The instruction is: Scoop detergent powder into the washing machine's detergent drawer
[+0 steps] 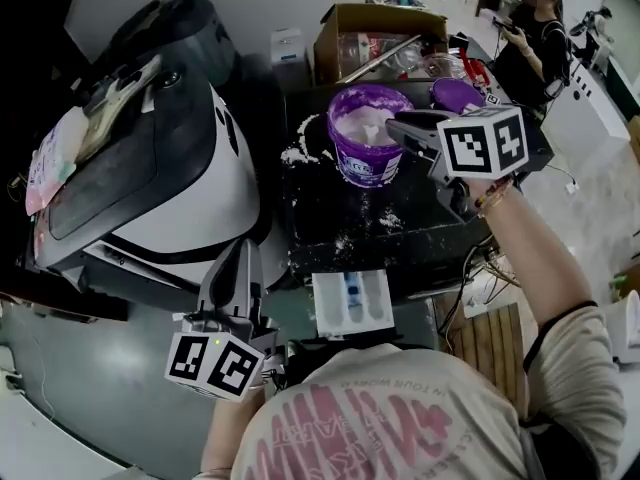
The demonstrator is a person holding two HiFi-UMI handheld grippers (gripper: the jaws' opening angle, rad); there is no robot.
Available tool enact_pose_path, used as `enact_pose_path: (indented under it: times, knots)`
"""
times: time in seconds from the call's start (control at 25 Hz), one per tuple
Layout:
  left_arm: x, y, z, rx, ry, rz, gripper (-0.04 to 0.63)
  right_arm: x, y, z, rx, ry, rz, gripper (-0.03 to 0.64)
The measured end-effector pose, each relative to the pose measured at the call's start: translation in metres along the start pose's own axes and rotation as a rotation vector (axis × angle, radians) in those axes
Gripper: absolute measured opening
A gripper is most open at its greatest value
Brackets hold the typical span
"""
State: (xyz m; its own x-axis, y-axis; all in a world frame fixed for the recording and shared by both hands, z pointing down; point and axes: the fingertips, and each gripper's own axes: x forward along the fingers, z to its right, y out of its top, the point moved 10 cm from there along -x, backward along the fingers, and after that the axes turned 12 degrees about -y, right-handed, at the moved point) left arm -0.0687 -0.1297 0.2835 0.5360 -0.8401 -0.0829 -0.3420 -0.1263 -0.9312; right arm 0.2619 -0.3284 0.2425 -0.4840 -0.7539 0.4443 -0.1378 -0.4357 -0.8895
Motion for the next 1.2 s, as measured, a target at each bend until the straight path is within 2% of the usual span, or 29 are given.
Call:
enact_pose_path:
  times: [0.24,0.4,0.64,0.84,0.96,1.08,1.2]
  knots:
    - [-0.004,0.008,0.000,0.020,0.035,0.032,0.003,0.035,0.017,0.004,0.018,0.036,-0.252,0.116]
    - [-0.006,0.010,-0.003,0.013,0.038,0.043,0.003,0.052,0.023,0.002,0.014,0.017,-0.367,0.121]
    - [-0.012,0.007,-0.012,0.002,0.050,0.038,0.003,0.073,0.022,-0.003,-0.053,-0.028,-0.533,0.115]
    - [-0.016,0.005,-0.022,-0.018,0.063,0.034,0.003,0.088,0.020,-0.009,-0.120,-0.074,-0.587,0.055]
    - [-0.017,0.005,-0.029,-0.034,0.056,0.013,0.003,0.092,0.016,-0.011,-0.140,-0.073,-0.610,0.018]
    - [-0.014,0.013,-0.038,-0.028,0.030,0.000,0.003,0.088,0.024,-0.011,-0.179,-0.077,-0.585,0.008]
    - [-0.011,0.017,-0.037,0.022,-0.014,-0.026,0.003,0.081,0.035,-0.009,-0.257,-0.098,-0.519,0.006]
